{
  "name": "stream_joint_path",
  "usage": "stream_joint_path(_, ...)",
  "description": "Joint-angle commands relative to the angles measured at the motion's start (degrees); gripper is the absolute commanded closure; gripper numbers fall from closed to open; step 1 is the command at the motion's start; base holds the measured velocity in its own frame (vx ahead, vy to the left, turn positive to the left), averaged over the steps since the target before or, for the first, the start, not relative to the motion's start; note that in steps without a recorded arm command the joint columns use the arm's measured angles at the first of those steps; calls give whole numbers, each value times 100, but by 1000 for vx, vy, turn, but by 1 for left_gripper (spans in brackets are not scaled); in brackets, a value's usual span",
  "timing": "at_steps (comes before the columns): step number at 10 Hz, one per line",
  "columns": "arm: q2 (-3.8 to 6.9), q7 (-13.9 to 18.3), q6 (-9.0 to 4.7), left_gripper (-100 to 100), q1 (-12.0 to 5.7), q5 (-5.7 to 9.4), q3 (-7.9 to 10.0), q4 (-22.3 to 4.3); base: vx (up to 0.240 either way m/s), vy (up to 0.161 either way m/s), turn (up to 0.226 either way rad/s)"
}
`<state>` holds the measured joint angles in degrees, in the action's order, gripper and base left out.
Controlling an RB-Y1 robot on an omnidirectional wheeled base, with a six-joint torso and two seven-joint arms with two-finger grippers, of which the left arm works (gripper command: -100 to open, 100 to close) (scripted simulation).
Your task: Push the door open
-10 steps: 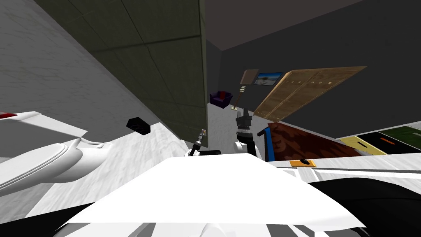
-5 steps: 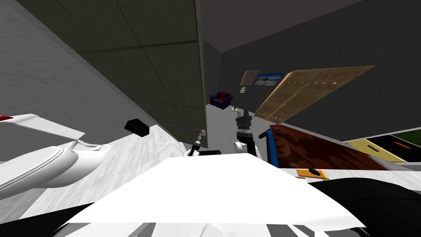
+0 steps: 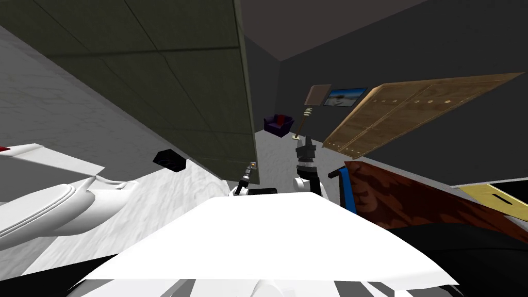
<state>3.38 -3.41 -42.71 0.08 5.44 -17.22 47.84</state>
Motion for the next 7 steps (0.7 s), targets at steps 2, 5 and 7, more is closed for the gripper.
stream_joint_path(2,50,-23,-87,100,-151,98,256,-211,134,-54,80)
stream_joint_path(5,-10,-23,-58,-100,-149,99,186,-194,-155,-29,45)
stream_joint_path(7,-53,-19,-33,-100,-131,118,188,-153,-201,-7,54)
